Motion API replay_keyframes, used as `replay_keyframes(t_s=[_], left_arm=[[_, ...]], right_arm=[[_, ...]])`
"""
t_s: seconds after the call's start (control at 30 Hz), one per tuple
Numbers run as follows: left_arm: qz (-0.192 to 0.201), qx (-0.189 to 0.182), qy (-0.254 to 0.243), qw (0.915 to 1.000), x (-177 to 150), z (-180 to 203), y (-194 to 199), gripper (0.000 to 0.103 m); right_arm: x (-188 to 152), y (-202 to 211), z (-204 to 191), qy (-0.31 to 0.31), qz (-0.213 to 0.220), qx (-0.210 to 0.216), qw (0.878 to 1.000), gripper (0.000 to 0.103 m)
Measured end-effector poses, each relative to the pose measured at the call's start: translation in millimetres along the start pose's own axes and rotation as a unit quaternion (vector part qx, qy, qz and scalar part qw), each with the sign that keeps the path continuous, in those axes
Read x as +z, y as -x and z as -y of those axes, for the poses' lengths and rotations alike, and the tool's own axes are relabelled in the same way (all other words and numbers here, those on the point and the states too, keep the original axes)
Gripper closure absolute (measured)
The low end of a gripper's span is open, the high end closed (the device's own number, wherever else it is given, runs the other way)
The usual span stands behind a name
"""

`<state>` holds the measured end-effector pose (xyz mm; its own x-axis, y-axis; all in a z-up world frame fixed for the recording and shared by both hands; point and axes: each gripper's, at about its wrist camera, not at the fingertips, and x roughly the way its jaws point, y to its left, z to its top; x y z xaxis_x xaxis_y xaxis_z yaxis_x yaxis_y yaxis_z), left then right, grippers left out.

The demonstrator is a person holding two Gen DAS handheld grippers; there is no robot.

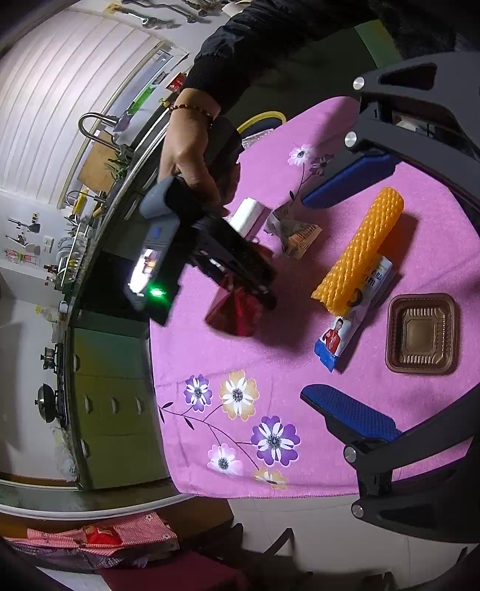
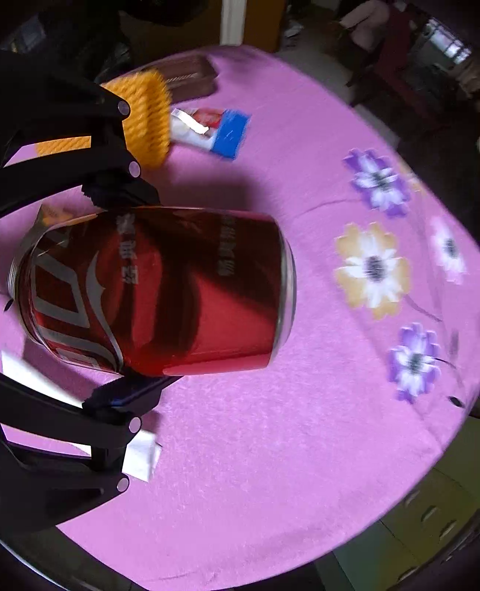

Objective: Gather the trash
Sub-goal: 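Carry the cola can over the bin and open the right gripper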

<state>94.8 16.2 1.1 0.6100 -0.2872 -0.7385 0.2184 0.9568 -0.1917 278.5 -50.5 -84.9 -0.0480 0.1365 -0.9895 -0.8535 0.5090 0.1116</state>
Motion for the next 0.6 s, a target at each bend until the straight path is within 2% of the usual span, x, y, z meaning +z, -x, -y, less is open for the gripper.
replay_keyframes(t_s=[0.13,0.33,0.47,0.57,0.6], left_arm=[[-0.001,0.001,-0.006,1.0,-2,3,1,0.012],[-0.003,-0.003,-0.017,0.9998,-2,11,0,0.012],[-0.008,-0.009,-0.033,0.9994,-2,19,-5,0.012],[-0.012,-0.014,-0.041,0.999,-2,26,-8,0.012],[-0.013,-0.016,-0.042,0.9989,-2,28,-9,0.012]], right_arm=[[-2,33,1,-0.019,0.051,0.028,0.998,0.031],[-38,93,1,-0.059,0.127,0.057,0.989,0.031],[-107,132,21,-0.117,0.166,0.042,0.978,0.03],[-177,153,56,-0.193,0.189,0.012,0.963,0.03],[-204,160,71,-0.226,0.196,-0.004,0.954,0.03]])
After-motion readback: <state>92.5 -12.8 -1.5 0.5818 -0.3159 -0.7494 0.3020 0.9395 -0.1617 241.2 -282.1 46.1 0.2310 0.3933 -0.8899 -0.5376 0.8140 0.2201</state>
